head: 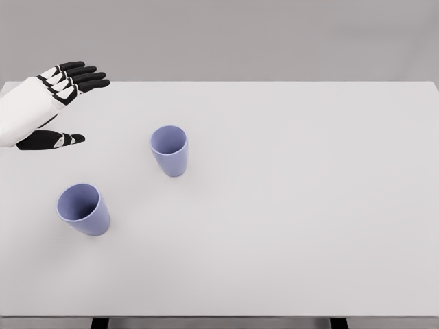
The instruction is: Place the right cup on the left cup with left arm
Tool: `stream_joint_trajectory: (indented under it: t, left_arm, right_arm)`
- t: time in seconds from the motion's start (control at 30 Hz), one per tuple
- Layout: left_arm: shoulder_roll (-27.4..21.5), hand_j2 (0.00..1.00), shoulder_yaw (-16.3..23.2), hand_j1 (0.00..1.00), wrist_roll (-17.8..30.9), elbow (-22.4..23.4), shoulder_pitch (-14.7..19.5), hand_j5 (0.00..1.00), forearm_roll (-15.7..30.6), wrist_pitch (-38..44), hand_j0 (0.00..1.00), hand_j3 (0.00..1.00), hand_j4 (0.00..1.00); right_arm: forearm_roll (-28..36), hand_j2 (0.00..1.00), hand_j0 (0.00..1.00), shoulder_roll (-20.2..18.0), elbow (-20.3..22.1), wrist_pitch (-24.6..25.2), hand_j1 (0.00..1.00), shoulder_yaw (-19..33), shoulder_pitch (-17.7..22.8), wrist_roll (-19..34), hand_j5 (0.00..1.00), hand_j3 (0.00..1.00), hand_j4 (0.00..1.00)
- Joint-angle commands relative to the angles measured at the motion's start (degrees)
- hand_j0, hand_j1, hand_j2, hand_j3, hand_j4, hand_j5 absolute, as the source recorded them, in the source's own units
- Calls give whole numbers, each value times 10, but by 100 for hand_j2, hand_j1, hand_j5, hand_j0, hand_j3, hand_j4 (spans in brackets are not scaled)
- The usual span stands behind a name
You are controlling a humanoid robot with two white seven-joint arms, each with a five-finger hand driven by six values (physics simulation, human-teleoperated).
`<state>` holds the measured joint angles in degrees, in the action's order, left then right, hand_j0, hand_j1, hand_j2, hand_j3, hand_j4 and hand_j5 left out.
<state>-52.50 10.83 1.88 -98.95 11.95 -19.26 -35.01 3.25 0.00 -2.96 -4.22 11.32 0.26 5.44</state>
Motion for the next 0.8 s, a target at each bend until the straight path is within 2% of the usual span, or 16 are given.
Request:
stream_joint_trajectory:
  t: [0.0,0.1,0.5,0.57,0.6,0.67,0.73,0.77]
  left_arm:
    - [-1,100,0,100,0,0,0,100,4,0,100,100,100]
    - [-1,100,0,100,0,0,0,100,1,0,100,100,100]
    - [-19,100,-2,100,0,0,18,100,-115,0,100,100,100]
    - [-21,100,-2,100,11,1,22,100,-110,0,100,100,100]
    - [-23,99,-2,99,35,1,36,99,-99,0,99,99,99]
    - [-45,97,-1,97,126,1,44,97,-27,0,97,97,97]
    - [-55,98,-2,98,322,1,53,98,108,0,98,98,98]
    - [-55,98,-1,98,331,1,69,98,165,0,98,98,98]
  right_arm:
    - [-1,100,100,0,1,0,100,-2,0,0,100,100,100]
    - [-1,100,100,0,-1,0,100,-1,0,0,100,100,100]
    - [0,100,100,0,-1,0,100,1,0,0,100,100,100]
    - [0,100,100,0,-1,0,100,1,0,0,100,100,100]
    - [0,100,100,0,-1,0,100,1,0,0,100,100,100]
    - [-1,100,100,0,-1,0,100,0,0,0,100,100,100]
    - [-1,100,100,0,-1,1,100,0,0,0,100,100,100]
    - [-1,100,100,0,-1,0,100,0,0,0,100,100,100]
